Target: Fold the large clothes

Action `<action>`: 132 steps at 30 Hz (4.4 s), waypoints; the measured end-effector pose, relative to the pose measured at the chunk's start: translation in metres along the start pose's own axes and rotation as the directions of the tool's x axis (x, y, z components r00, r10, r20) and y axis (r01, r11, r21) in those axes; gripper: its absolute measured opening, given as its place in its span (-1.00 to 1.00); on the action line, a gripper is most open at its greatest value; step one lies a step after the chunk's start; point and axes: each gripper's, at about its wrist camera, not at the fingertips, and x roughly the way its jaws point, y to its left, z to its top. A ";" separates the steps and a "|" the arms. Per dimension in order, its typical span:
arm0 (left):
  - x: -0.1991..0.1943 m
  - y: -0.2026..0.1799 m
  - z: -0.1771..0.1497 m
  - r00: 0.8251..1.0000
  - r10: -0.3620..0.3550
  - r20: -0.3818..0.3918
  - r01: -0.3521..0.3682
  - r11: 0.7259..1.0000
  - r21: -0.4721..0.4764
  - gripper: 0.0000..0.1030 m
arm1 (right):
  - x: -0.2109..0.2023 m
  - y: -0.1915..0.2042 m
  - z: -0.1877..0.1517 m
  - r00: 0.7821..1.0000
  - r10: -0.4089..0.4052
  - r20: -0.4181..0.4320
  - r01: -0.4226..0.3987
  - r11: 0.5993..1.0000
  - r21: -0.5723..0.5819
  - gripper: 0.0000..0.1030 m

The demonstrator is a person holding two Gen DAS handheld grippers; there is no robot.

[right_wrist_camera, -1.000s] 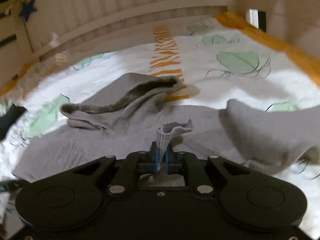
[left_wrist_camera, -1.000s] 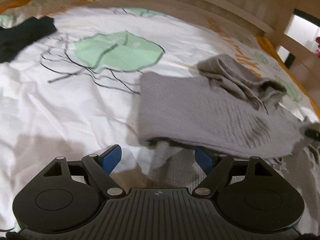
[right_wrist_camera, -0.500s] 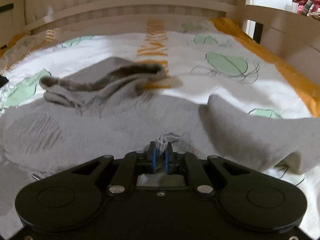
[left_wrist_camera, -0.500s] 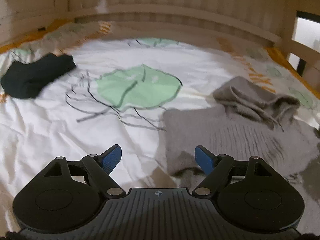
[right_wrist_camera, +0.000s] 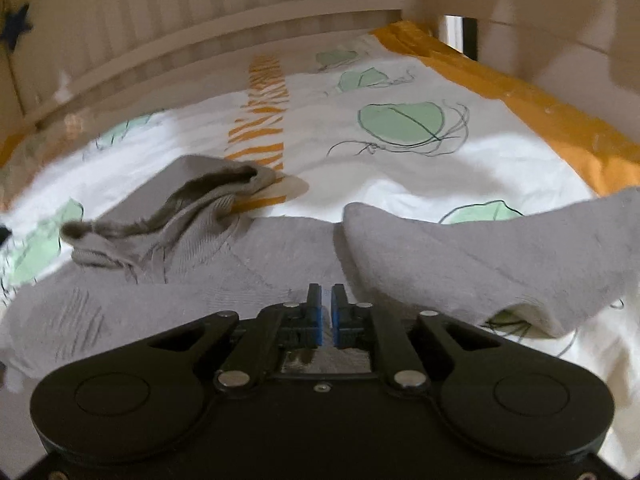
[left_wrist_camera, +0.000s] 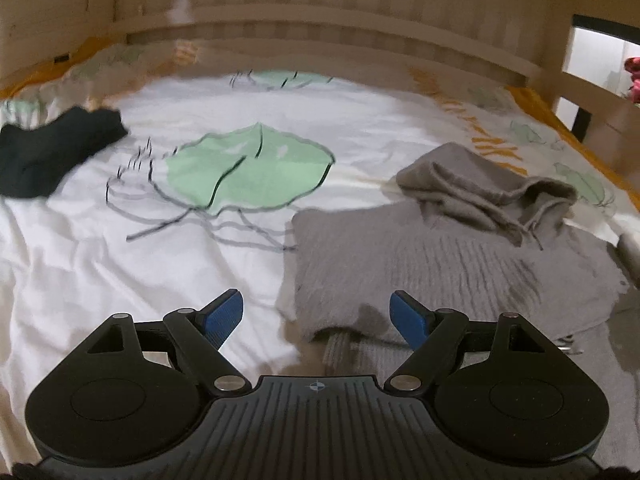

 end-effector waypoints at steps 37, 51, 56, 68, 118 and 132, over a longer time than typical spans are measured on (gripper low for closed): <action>0.017 -0.056 -0.009 0.994 -0.037 -0.099 0.043 0.997 0.064 0.54 | -0.002 -0.278 0.030 0.950 -0.309 -0.045 0.287 0.804 0.521 -0.41; 0.005 -0.048 0.005 0.994 -0.054 -0.090 0.056 0.998 0.020 0.54 | -0.069 -0.149 0.112 0.975 -0.155 0.157 0.115 0.964 0.238 -0.75; 0.003 -0.038 0.010 0.992 -0.079 -0.097 0.076 0.997 -0.033 0.54 | -0.079 -0.059 0.128 0.983 -0.009 0.186 -0.007 0.996 0.086 -0.75; 0.000 -0.013 0.018 0.990 -0.107 -0.093 0.093 0.985 -0.148 0.54 | -0.031 0.142 0.078 0.944 0.322 0.077 -0.314 0.945 -0.093 -0.75; 0.057 -0.038 0.018 0.947 -0.291 -0.139 0.276 0.954 -0.114 0.50 | -0.007 0.003 0.002 0.996 0.028 -0.079 -0.034 0.997 -0.067 0.73; 0.014 -0.052 0.044 0.948 -0.314 0.054 0.316 0.948 -0.030 -0.82 | 0.003 -0.059 0.015 0.994 -0.076 -0.084 0.090 0.978 0.190 0.73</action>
